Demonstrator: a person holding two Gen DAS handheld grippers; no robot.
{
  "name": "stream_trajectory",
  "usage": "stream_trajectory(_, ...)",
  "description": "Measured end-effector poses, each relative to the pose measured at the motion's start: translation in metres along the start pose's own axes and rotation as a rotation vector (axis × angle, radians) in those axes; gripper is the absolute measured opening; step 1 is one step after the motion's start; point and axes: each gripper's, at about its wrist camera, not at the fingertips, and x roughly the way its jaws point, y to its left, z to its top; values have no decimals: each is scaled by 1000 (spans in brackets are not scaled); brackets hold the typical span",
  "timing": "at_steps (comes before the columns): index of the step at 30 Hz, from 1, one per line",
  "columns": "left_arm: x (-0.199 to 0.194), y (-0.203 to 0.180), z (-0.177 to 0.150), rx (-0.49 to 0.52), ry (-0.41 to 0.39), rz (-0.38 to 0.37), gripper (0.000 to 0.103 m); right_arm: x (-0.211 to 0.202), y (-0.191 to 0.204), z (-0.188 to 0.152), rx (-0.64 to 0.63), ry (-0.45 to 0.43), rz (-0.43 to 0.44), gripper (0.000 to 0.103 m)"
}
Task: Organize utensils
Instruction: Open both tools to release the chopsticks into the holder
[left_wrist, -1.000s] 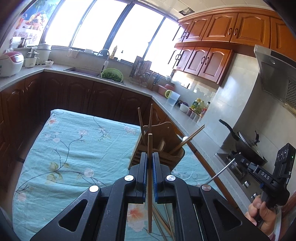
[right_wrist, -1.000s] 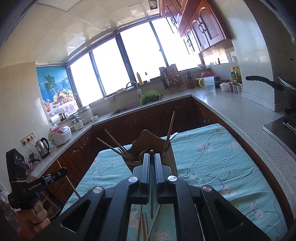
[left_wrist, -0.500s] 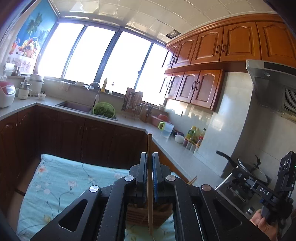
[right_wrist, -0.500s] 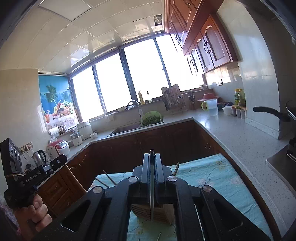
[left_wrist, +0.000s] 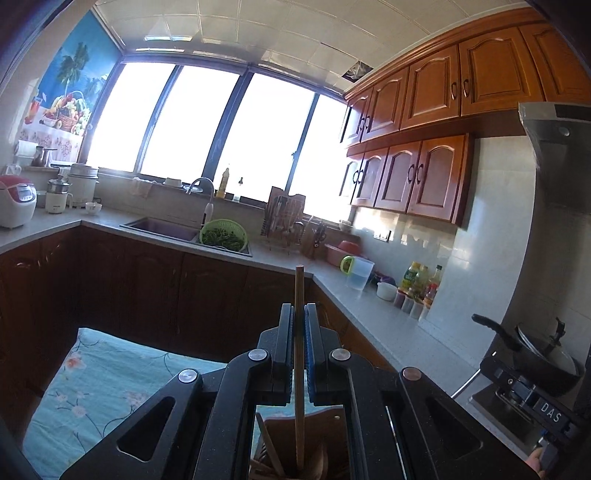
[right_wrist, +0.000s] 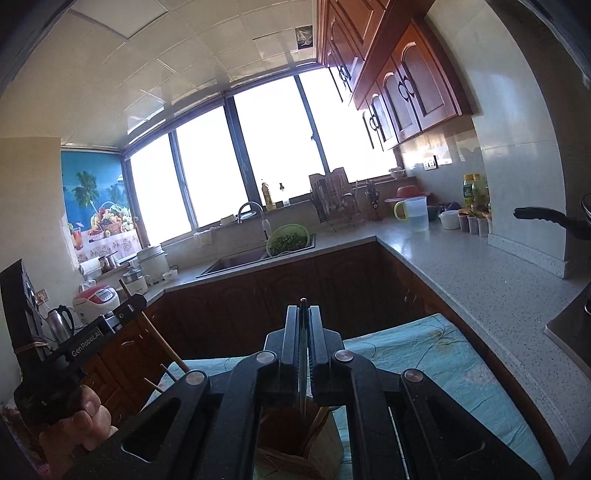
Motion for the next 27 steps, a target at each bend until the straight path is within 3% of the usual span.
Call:
stream_trajectory(10,41,-6,-34,26,105,-18,4,24,-16,-38,34,103,-3,4)
stream_trajectory(18,39,3,-9,79,135,-35,4,31,-19,-41,43,141,1,4)
stream_trajectory(27,26,12,-5,88,147,-32,5,33,-19,-42,52,148,1,4)
